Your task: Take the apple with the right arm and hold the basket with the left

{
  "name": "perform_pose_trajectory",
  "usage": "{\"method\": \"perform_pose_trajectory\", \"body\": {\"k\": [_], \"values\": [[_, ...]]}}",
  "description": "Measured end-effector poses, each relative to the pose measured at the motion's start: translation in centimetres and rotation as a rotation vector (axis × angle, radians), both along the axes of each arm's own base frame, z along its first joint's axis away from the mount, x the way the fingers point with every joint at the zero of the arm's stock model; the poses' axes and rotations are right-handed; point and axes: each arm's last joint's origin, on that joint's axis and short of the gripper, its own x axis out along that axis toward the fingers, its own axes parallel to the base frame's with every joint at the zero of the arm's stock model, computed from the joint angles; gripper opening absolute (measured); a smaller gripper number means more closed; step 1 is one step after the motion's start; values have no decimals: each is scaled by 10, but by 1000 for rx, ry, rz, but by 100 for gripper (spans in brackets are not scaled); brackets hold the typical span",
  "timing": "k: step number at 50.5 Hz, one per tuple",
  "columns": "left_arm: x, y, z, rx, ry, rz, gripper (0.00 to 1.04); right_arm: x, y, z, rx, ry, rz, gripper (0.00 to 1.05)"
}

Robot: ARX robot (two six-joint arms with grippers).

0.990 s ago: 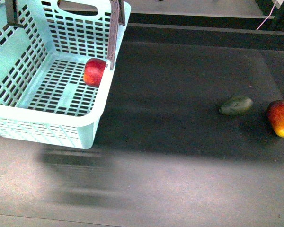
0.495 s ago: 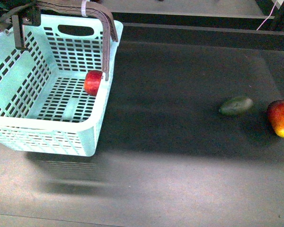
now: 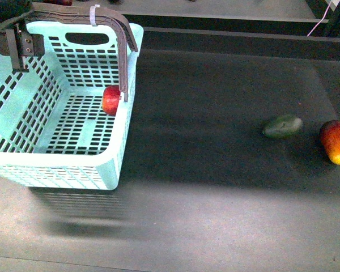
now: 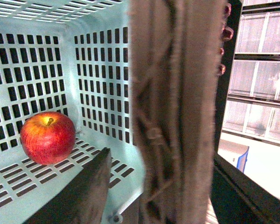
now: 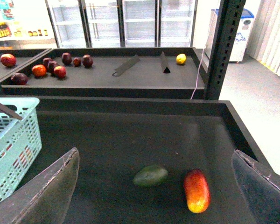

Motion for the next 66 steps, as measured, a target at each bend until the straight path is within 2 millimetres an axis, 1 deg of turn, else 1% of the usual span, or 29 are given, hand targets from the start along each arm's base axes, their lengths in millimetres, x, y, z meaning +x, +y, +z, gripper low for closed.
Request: {"method": "perform_pose_trajectory", "body": {"k": [2,6,12,17,19,23,29,34,38,39,41,43,44,46,47,48,50,51,54,59,61,66], "values": [[-1,-1,4,-2,-6,6,71,0,0,0,0,0,0,96],[-4,-1,11,2,-17,19,81,0,0,0,0,0,0,96],[-13,-6,28,7,-22,30,99,0,0,0,0,0,0,96],[-25,-10,42,22,-9,37,97,0,0,0,0,0,0,96],[-35,-13,48,39,9,45,98,0,0,0,0,0,0,96],[-53,-16,54,78,51,62,98,0,0,0,0,0,0,96],[-83,-23,65,183,134,63,98,0,0,0,0,0,0,96],[-98,-29,75,231,145,57,98,0,0,0,0,0,0,96],[-107,-34,89,236,109,37,98,0,0,0,0,0,0,96],[-107,-34,89,260,91,-8,96,0,0,0,0,0,0,96],[-110,-30,81,326,-84,-188,86,0,0,0,0,0,0,96],[-119,-24,70,533,-213,-319,77,0,0,0,0,0,0,96],[-124,-20,66,618,-254,-353,73,0,0,0,0,0,-1,96],[-141,-10,61,882,-340,-402,63,0,0,0,0,0,0,96],[-144,-8,61,904,-354,-401,61,0,0,0,0,0,0,96],[-152,-3,62,1042,-376,-411,56,0,0,0,0,0,0,96],[-161,3,64,1170,-391,-412,48,0,0,0,0,0,0,96],[-168,7,65,1241,-393,-416,43,0,0,0,0,0,0,96],[-179,13,61,1333,-380,-433,32,0,0,0,0,0,0,96],[-196,19,50,1400,-354,-478,14,0,0,0,0,0,0,96],[-206,23,45,1421,-345,-489,4,0,0,0,0,0,0,96],[-224,31,41,1442,-350,-479,3,0,0,0,0,0,0,96]]}}
